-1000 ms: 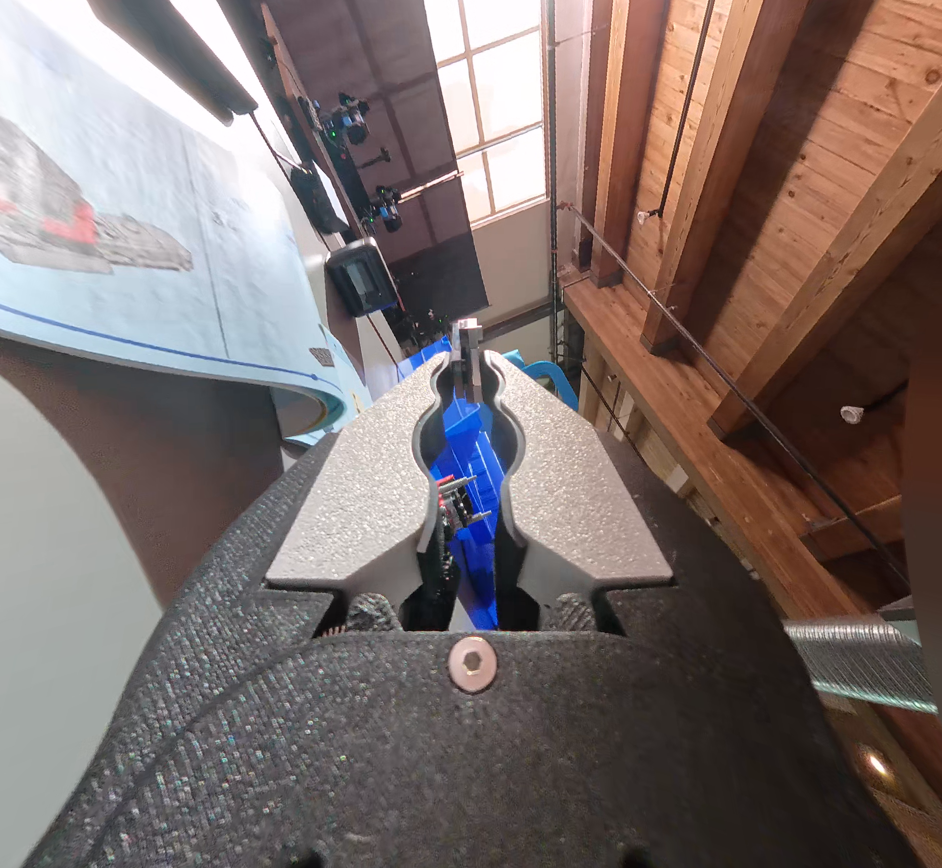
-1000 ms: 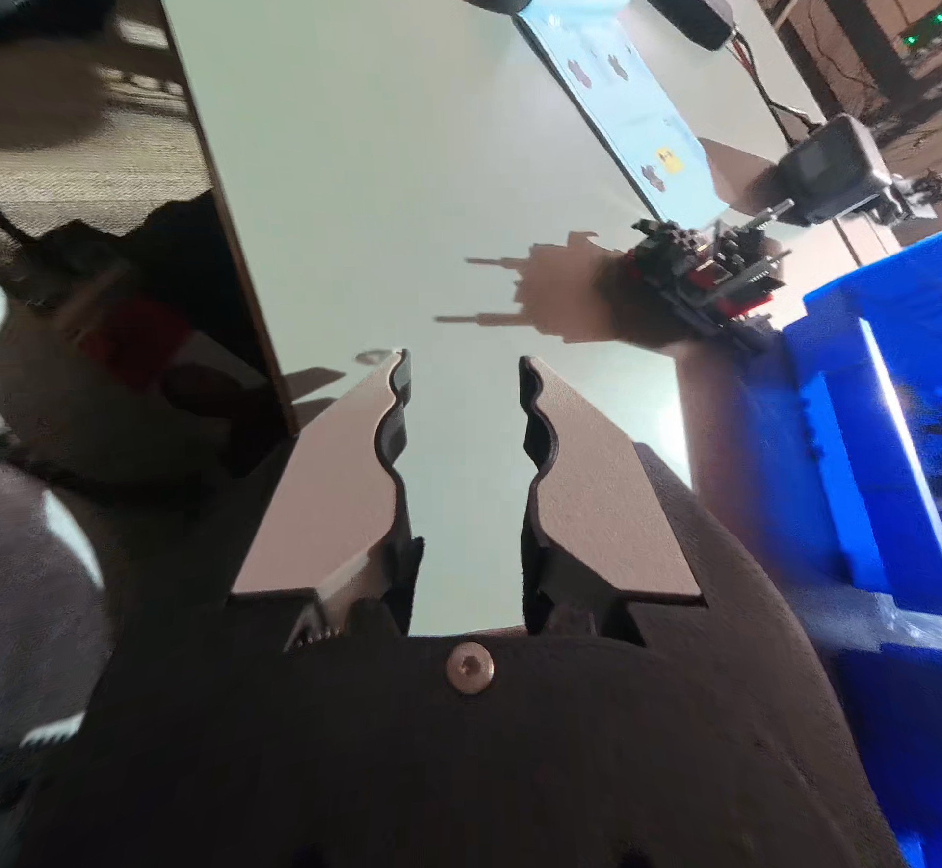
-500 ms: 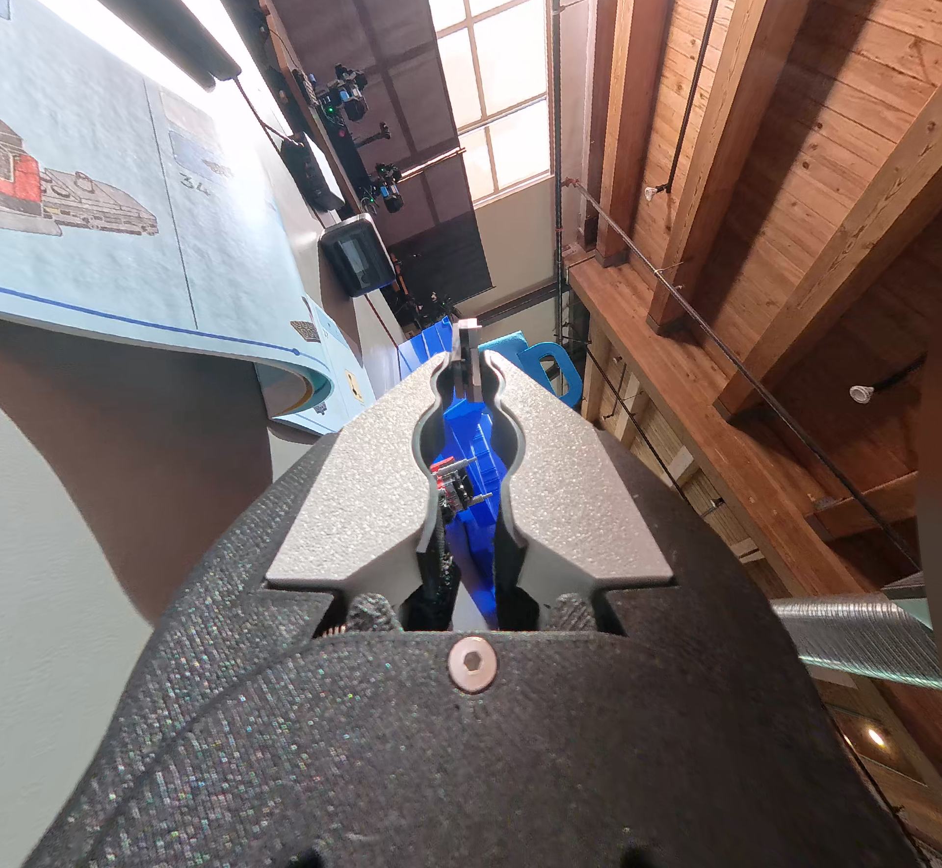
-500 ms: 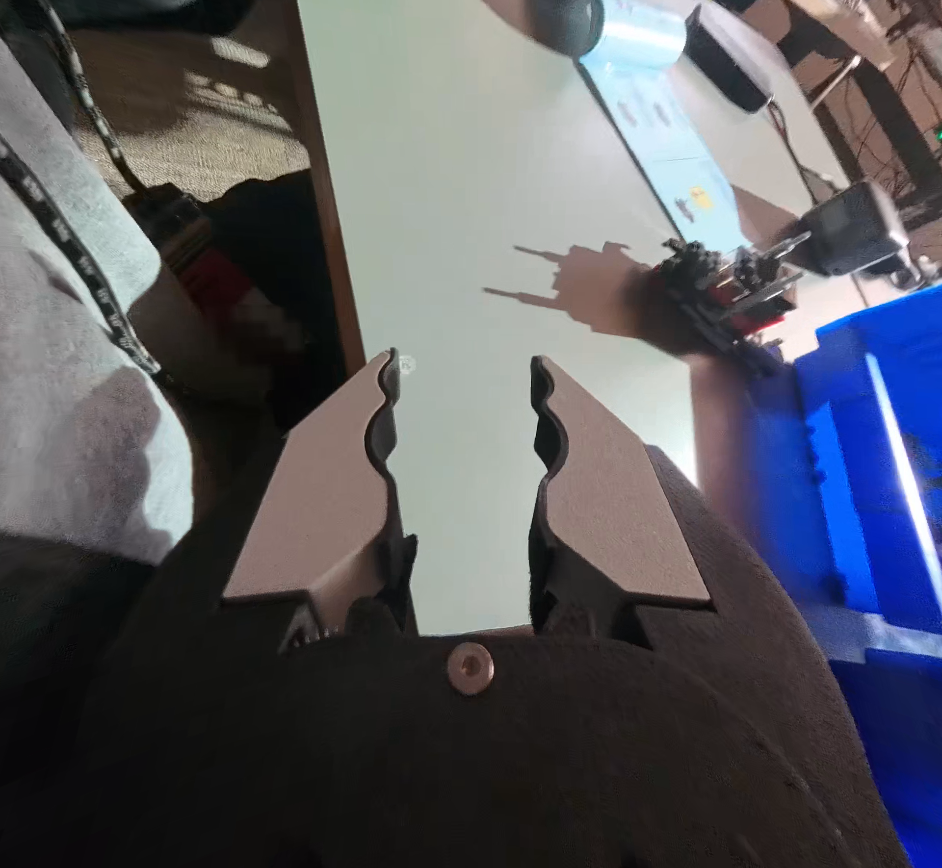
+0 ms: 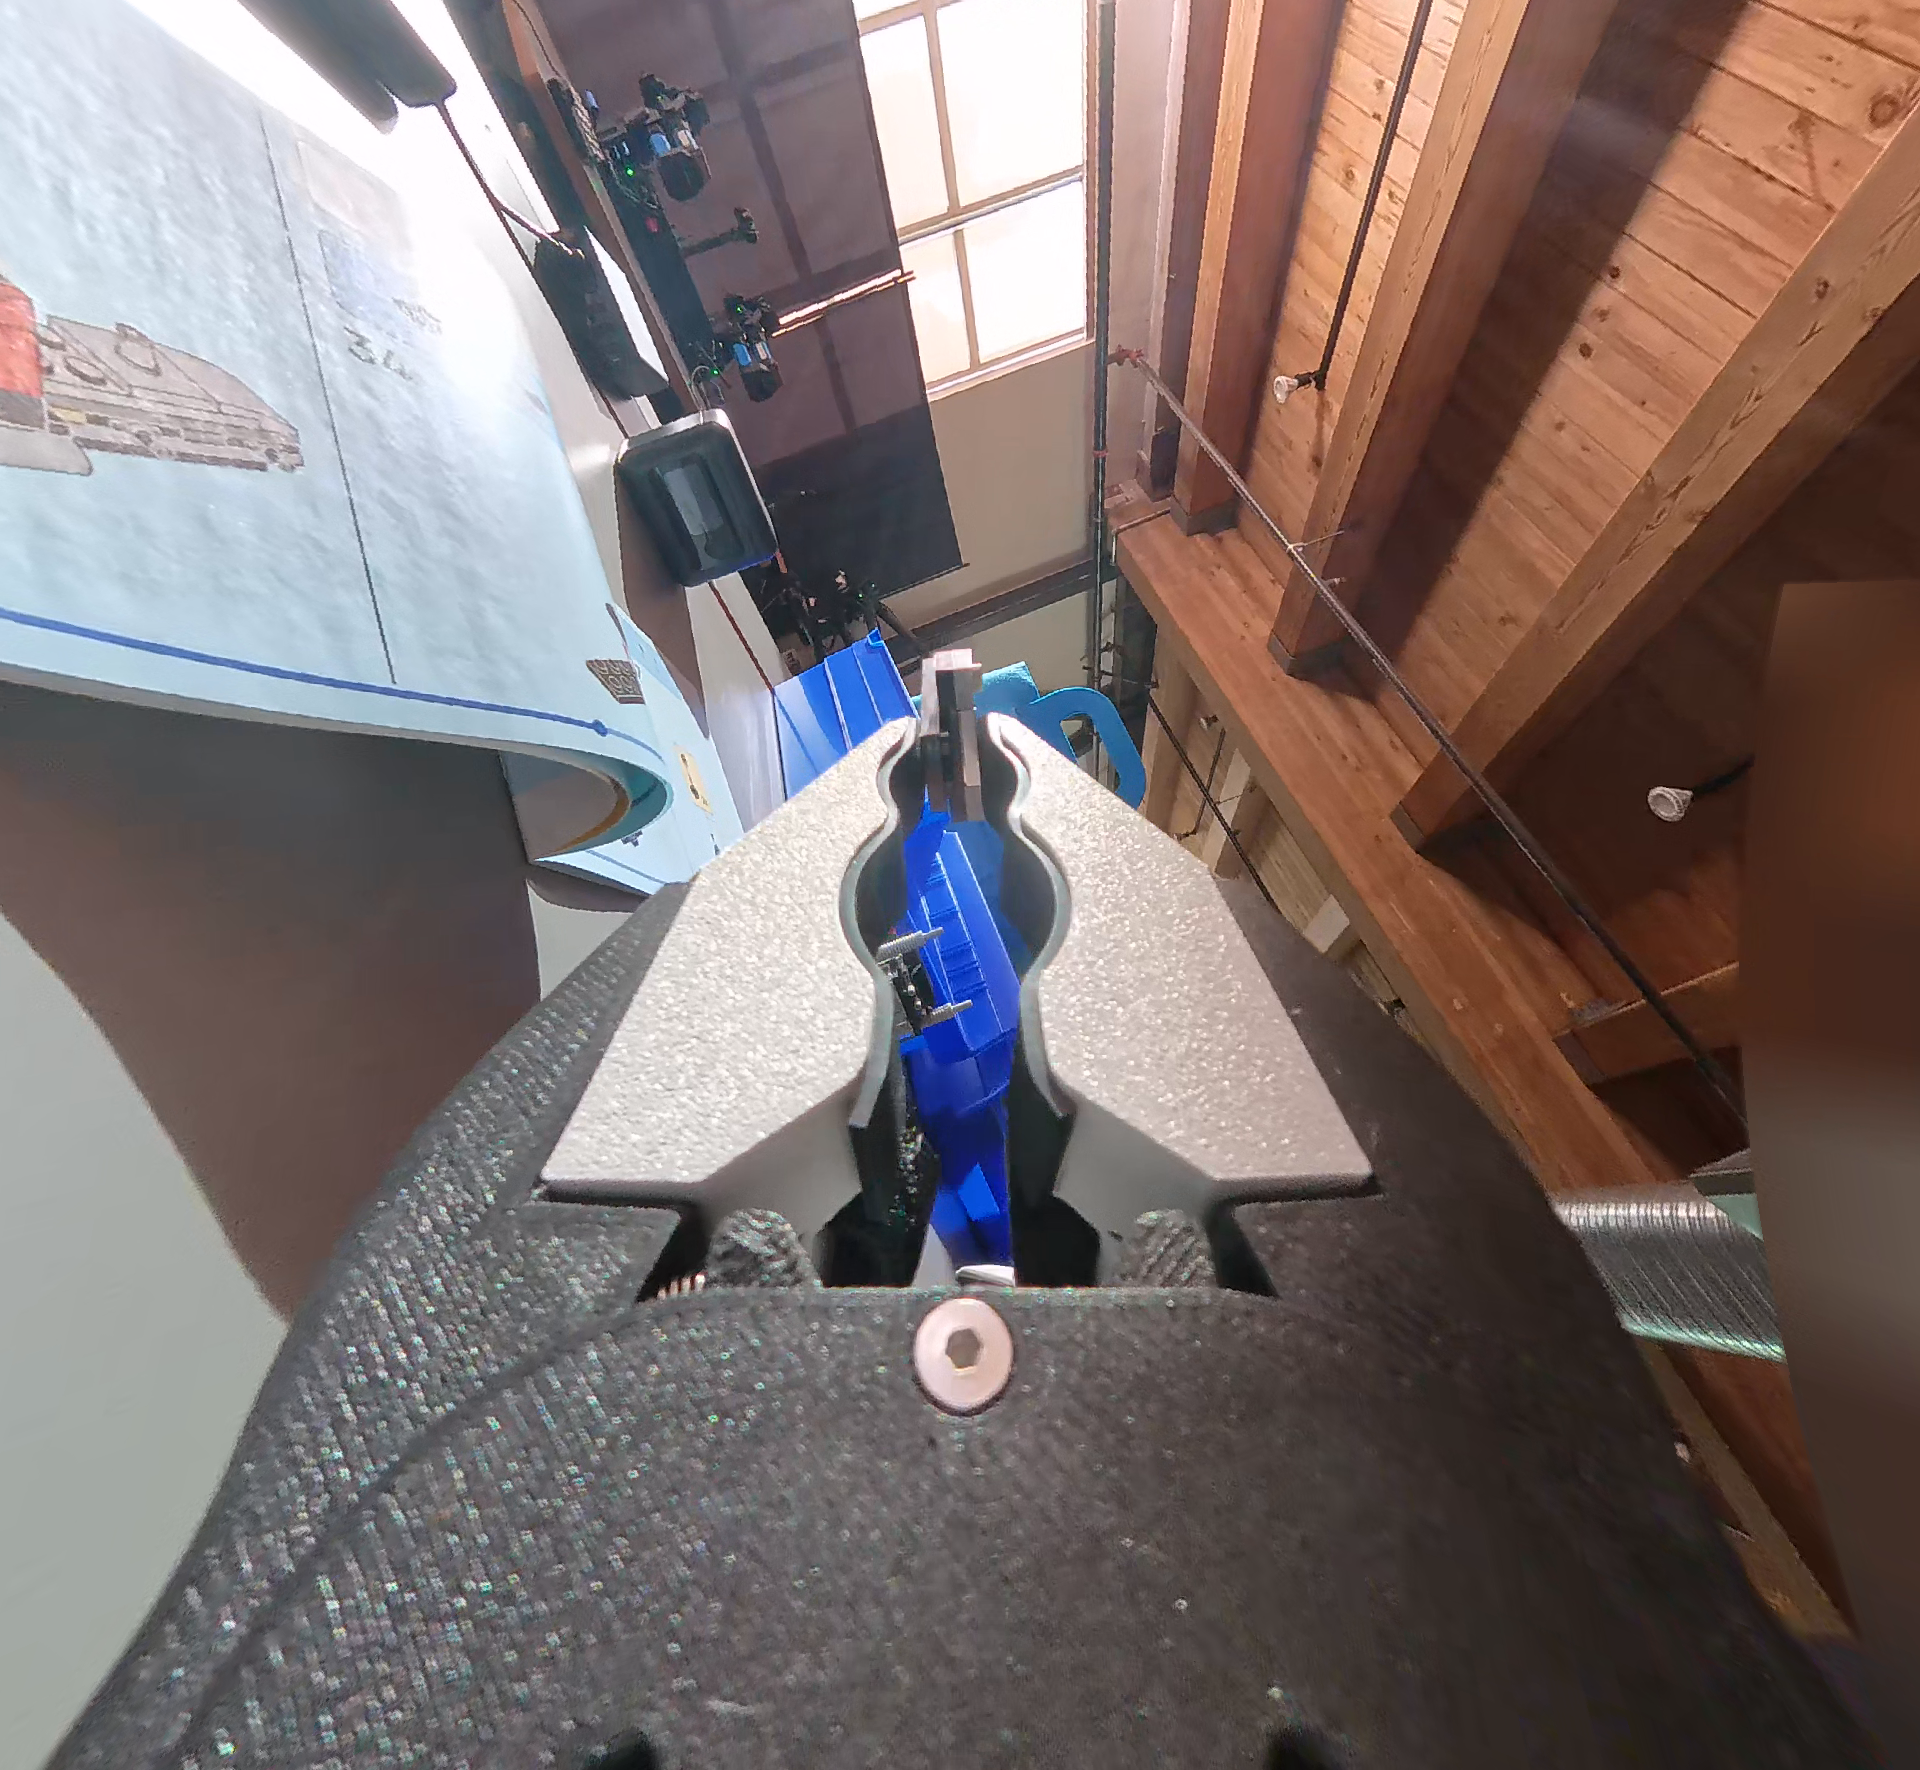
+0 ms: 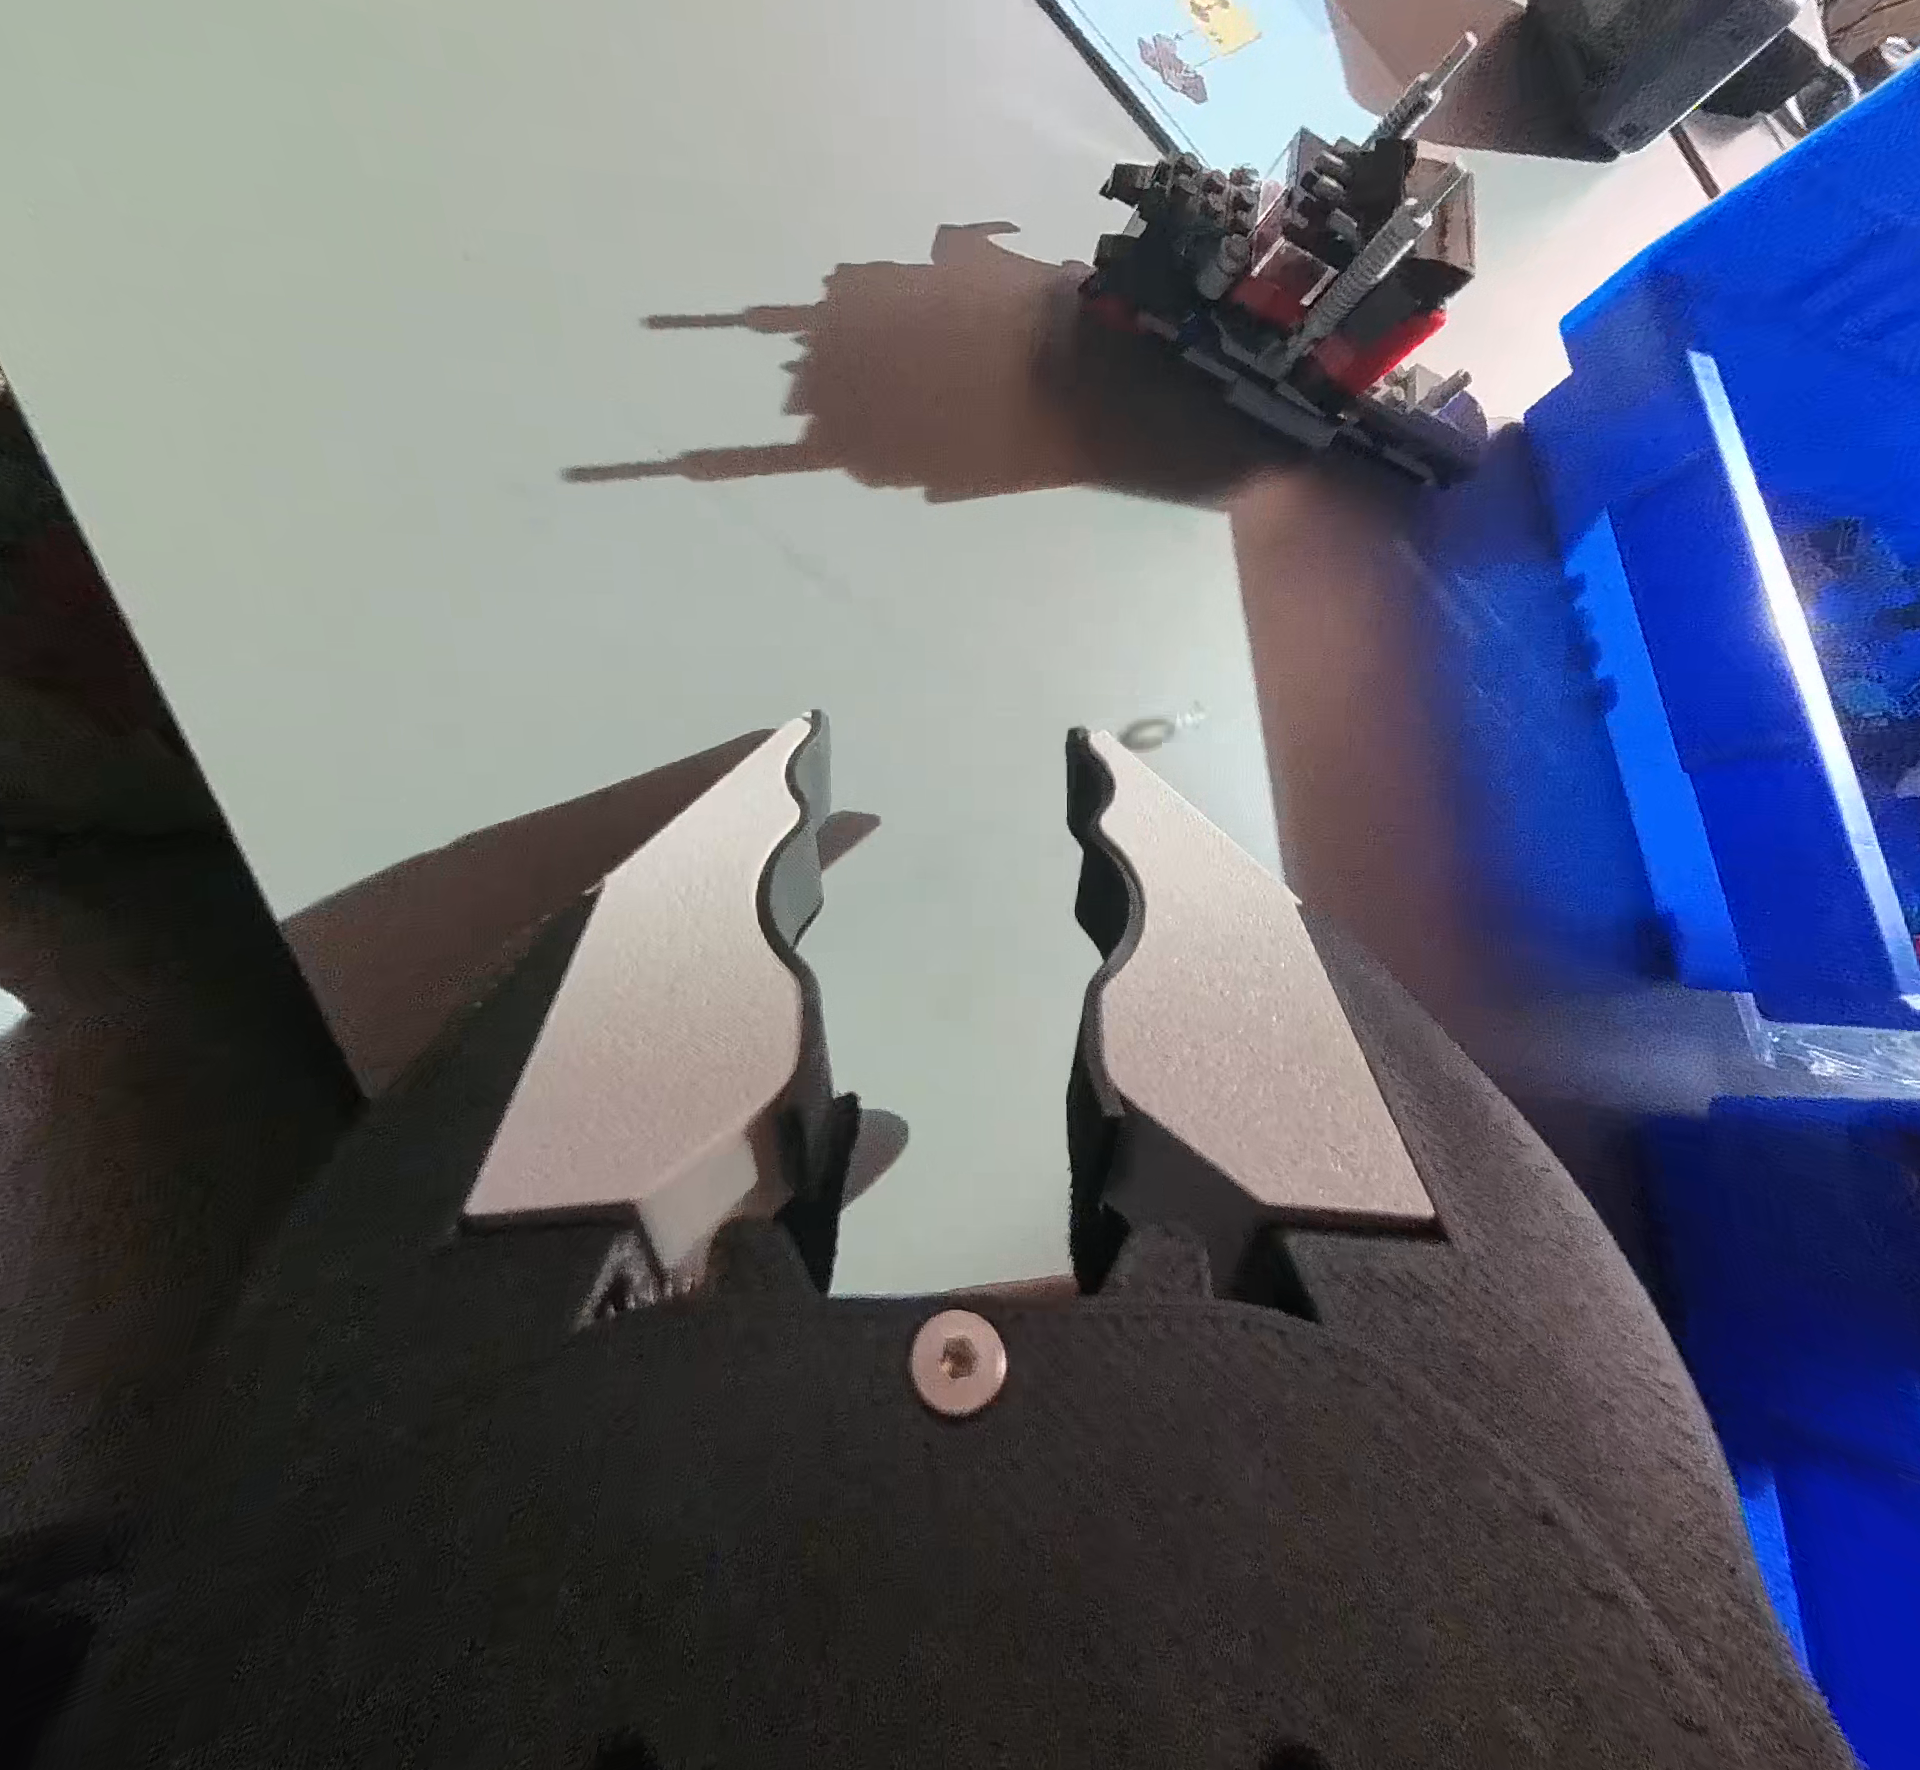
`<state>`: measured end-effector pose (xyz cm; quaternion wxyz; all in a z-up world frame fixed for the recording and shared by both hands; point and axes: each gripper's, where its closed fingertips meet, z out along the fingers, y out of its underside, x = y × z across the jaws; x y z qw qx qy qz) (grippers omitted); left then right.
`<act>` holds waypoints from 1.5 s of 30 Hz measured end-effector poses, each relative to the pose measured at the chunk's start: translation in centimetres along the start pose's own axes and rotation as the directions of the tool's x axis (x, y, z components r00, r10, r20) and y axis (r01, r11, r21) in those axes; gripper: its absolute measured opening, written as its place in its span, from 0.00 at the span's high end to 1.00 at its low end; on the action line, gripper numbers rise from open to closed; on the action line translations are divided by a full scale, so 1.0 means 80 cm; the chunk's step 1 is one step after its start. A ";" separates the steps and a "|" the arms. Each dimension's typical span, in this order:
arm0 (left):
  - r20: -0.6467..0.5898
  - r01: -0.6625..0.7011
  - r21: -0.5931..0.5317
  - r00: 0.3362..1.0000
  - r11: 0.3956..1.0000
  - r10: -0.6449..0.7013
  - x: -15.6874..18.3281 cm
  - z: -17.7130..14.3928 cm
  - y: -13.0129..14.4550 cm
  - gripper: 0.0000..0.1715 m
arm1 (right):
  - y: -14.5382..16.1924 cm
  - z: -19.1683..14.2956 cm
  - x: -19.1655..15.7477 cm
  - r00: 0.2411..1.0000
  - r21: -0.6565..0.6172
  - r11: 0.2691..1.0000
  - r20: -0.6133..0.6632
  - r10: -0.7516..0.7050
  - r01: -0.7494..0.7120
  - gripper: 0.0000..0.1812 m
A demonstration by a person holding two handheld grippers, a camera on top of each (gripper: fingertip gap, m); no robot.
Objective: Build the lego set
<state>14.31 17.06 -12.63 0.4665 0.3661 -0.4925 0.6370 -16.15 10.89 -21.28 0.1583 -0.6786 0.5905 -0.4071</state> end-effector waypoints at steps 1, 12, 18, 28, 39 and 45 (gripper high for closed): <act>-0.003 0.001 -0.003 1.000 1.000 -0.001 0.000 0.000 0.001 0.95 | -0.001 0.001 0.001 1.000 -0.002 1.000 -0.004 0.004 -0.004 0.74; -0.013 -0.002 -0.014 1.000 1.000 0.002 0.003 0.000 0.005 0.95 | 0.002 0.005 0.010 0.998 -0.022 0.998 -0.028 0.050 -0.051 0.74; -0.004 -0.028 -0.035 1.000 0.999 0.028 0.005 0.003 0.012 0.95 | 0.004 0.007 0.014 0.997 -0.027 0.996 -0.012 0.080 -0.080 0.74; 0.067 -0.116 -0.073 0.990 0.991 0.121 -0.001 0.012 0.024 0.95 | 0.018 0.008 0.067 0.987 0.002 0.988 -0.055 0.151 -0.152 0.74; 0.022 -0.032 -0.136 0.999 0.990 0.035 -0.007 0.093 0.075 0.95 | 0.057 0.038 0.153 0.947 -0.090 0.943 -0.053 0.318 -0.322 0.78; -0.010 -0.024 -0.174 1.000 0.985 0.023 -0.005 0.113 0.085 0.95 | 0.054 0.042 0.150 0.947 -0.090 0.943 -0.002 0.321 -0.320 0.81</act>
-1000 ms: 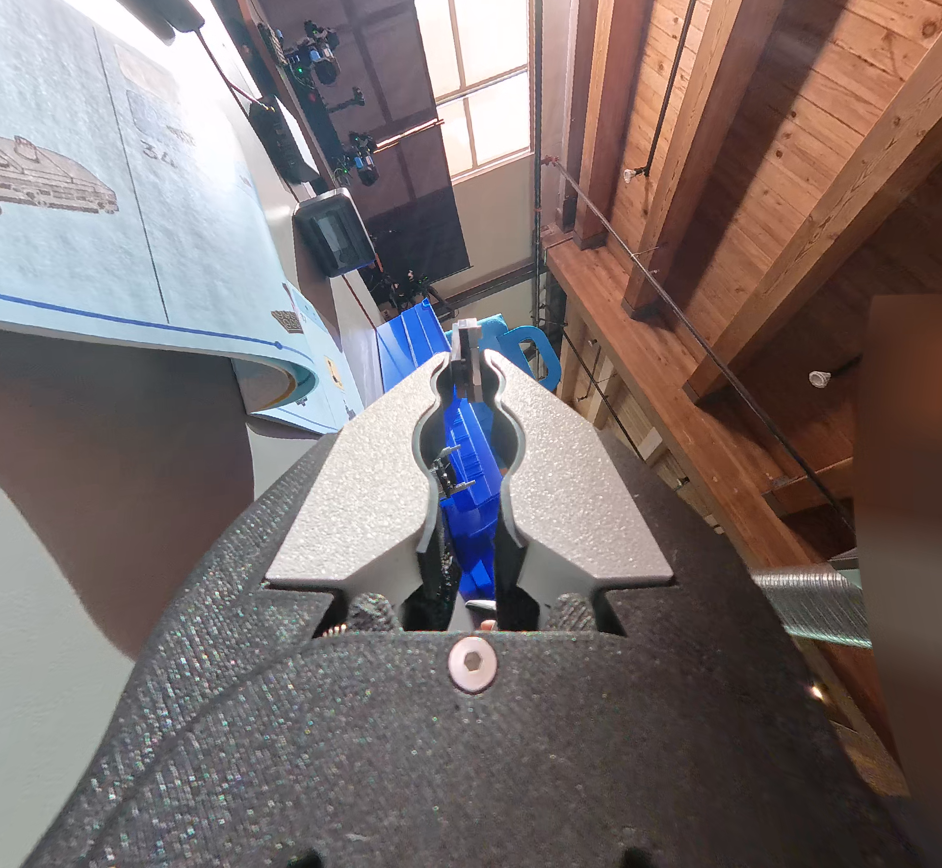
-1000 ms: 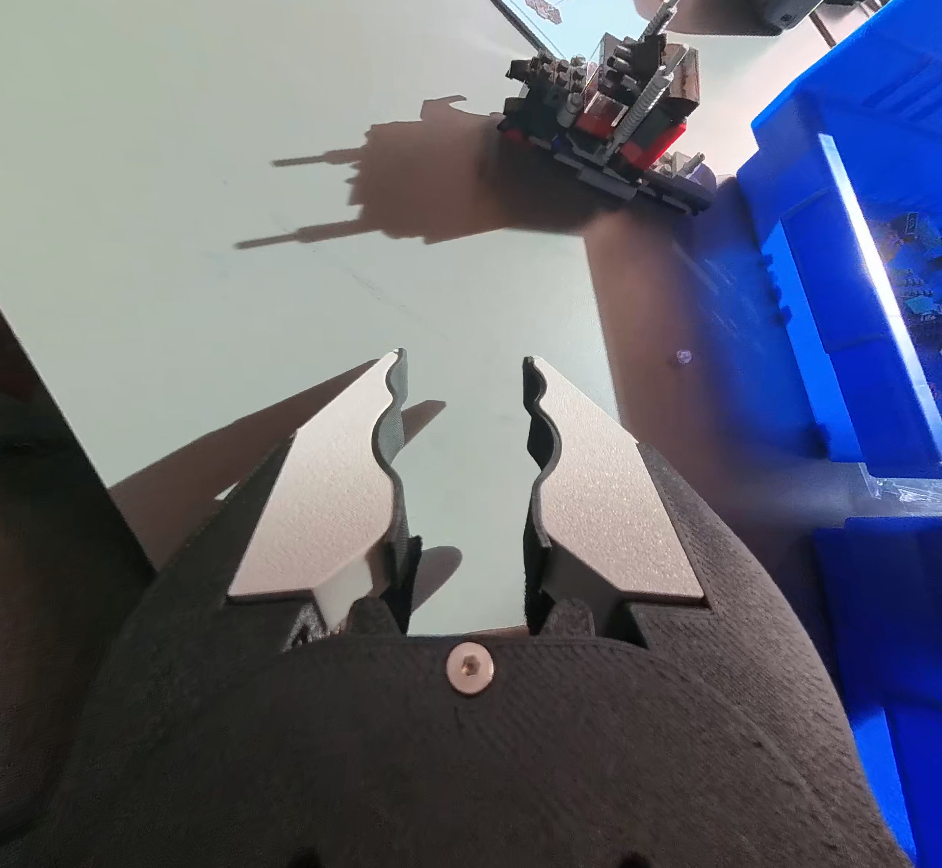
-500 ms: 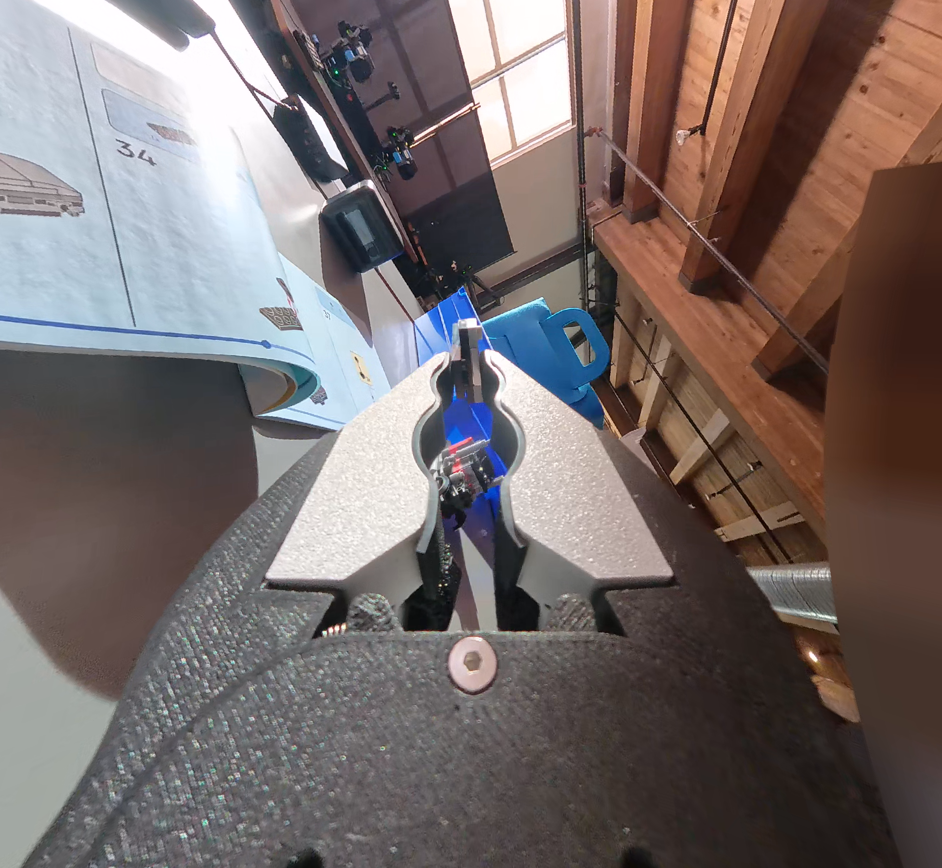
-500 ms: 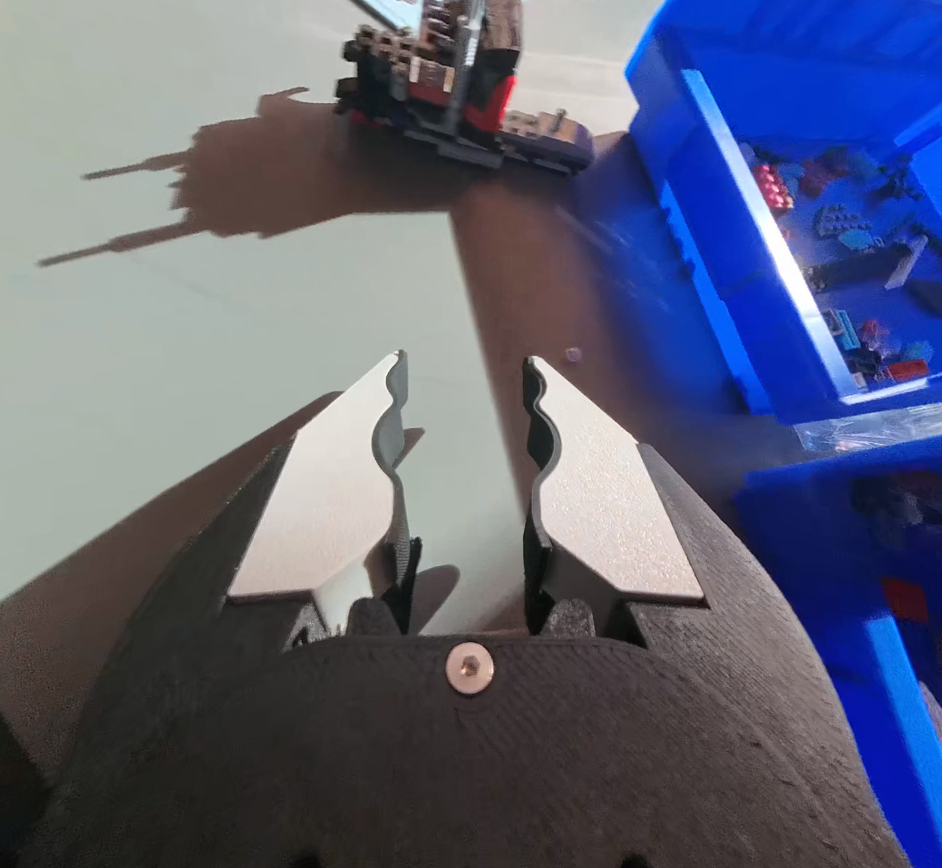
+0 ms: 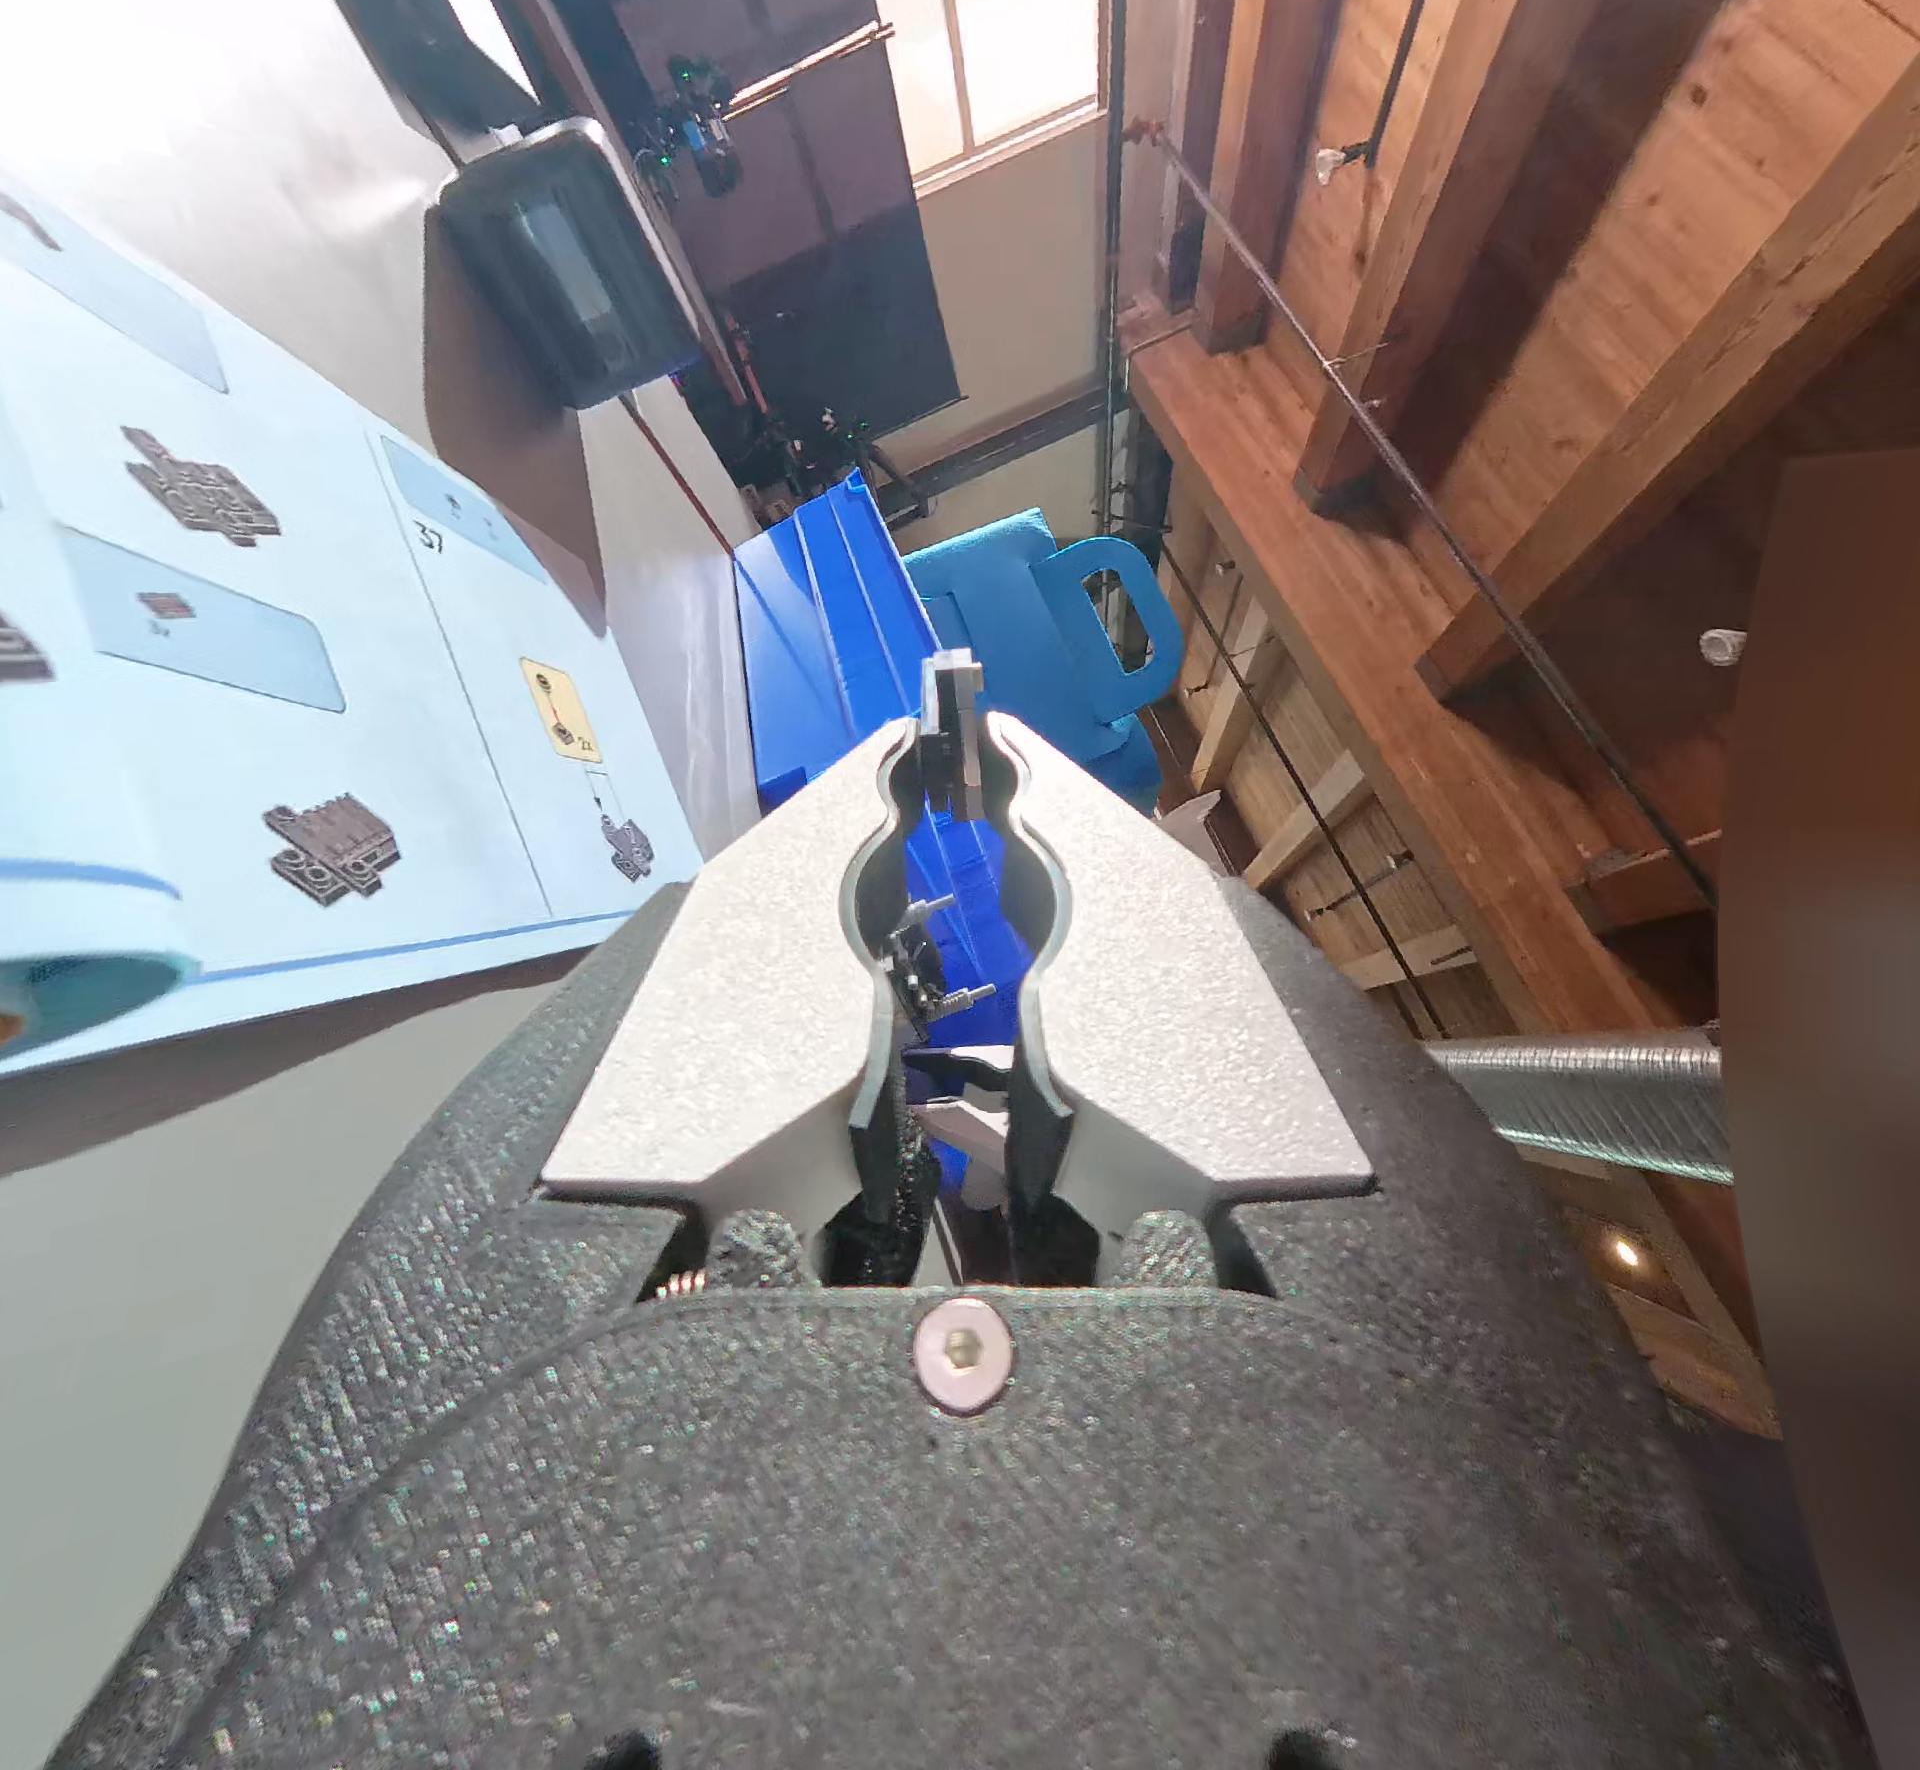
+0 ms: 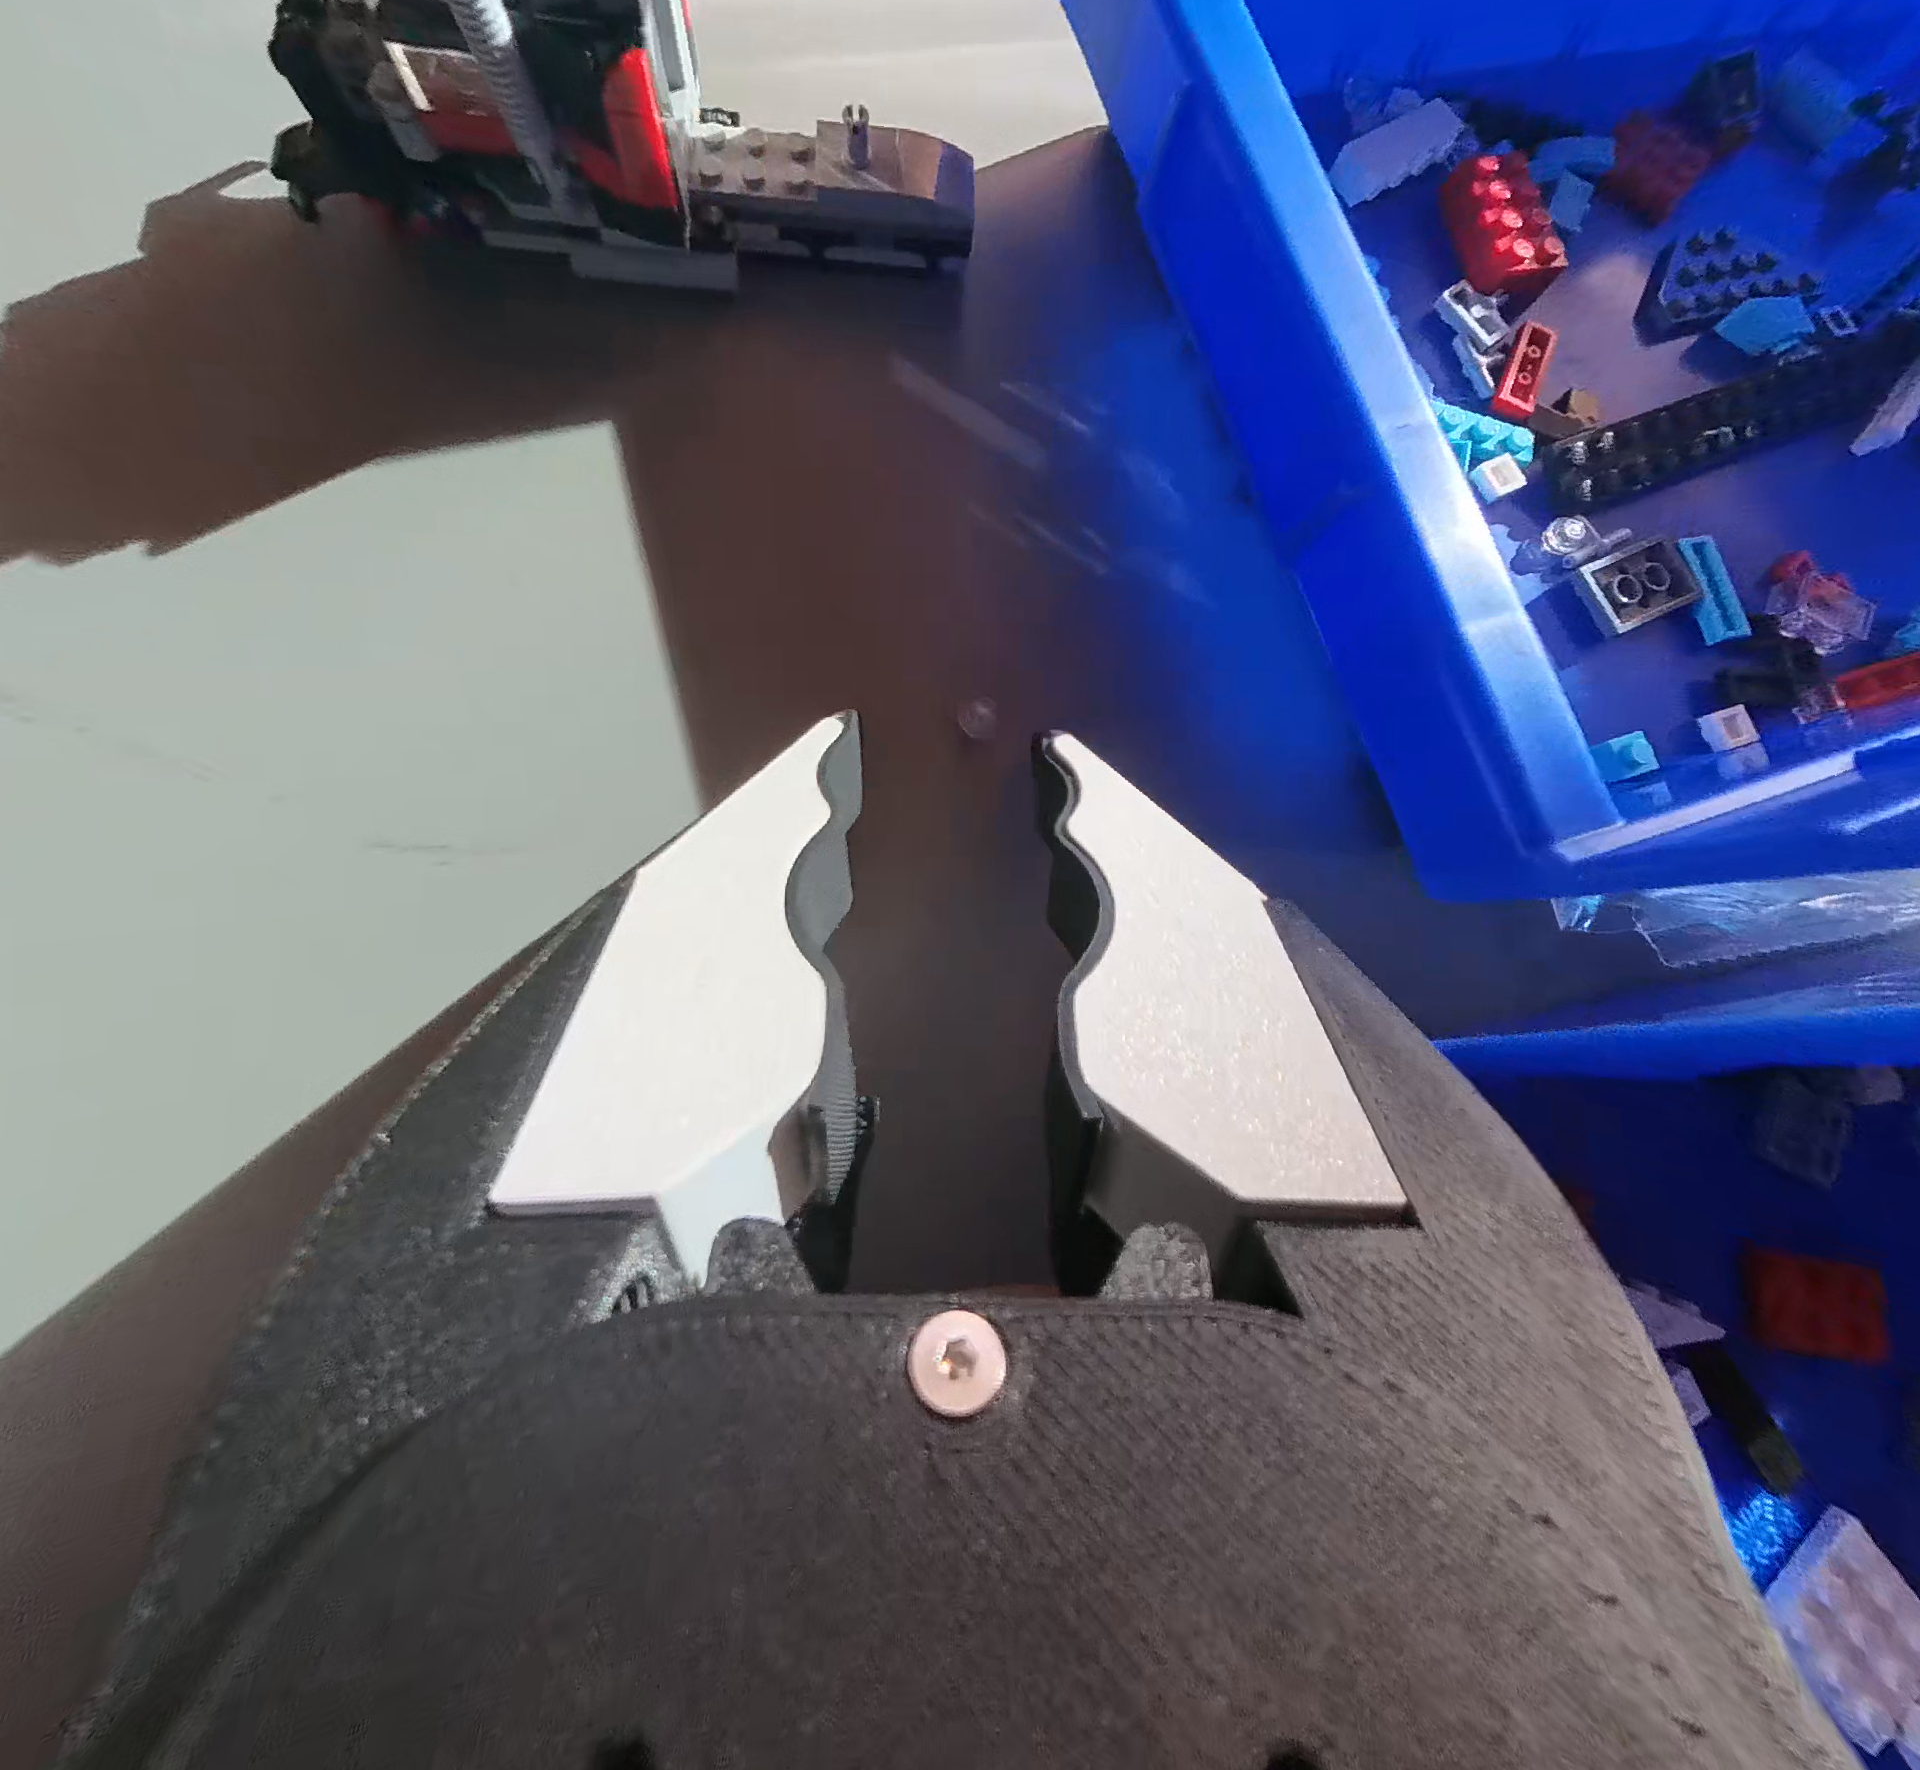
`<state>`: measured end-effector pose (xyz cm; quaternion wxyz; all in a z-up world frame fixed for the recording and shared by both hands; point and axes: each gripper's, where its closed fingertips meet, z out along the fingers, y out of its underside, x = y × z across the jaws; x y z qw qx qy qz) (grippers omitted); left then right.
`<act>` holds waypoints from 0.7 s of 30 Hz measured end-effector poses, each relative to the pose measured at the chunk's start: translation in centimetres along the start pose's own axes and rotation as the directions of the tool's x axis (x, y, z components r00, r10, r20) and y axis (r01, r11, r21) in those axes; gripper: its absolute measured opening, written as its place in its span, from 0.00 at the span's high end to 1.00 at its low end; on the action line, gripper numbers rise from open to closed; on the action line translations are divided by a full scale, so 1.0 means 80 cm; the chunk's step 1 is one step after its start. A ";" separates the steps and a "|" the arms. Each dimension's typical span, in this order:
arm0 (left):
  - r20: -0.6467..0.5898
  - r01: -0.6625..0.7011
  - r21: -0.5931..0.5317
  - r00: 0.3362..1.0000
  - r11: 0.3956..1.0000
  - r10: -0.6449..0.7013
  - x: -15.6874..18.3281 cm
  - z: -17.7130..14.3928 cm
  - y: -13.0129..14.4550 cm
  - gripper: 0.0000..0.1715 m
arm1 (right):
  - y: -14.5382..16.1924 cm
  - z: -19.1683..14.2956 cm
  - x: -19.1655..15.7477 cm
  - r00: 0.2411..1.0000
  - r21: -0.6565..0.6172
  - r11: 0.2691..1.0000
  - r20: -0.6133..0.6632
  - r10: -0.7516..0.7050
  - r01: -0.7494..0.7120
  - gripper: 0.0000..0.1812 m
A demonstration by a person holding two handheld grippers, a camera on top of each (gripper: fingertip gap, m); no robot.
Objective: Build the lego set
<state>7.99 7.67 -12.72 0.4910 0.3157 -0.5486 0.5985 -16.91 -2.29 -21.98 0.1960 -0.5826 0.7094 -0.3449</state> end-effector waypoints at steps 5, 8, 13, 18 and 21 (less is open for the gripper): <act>-0.038 0.094 -0.019 0.995 0.995 -0.095 0.000 -0.004 0.006 0.95 | -0.004 0.005 0.000 1.000 0.000 1.000 -0.007 -0.025 0.025 0.85; -0.049 0.082 -0.050 0.995 0.995 -0.084 0.005 -0.003 0.015 0.95 | -0.005 0.007 -0.001 1.000 -0.005 1.000 0.015 -0.012 0.012 0.87; -0.074 0.086 -0.105 0.993 0.991 -0.094 0.008 0.006 0.025 0.95 | -0.006 0.006 -0.006 0.999 -0.001 1.000 0.041 -0.021 0.021 0.95; -0.010 0.087 -0.228 0.996 0.970 -0.092 -0.003 0.027 0.050 0.94 | -0.012 0.009 -0.018 0.993 0.013 0.995 0.071 -0.097 0.096 0.95; 0.005 0.090 -0.273 0.996 0.958 -0.092 -0.005 0.038 0.063 0.94 | -0.026 0.012 -0.035 0.984 0.051 0.988 0.099 -0.148 0.143 0.95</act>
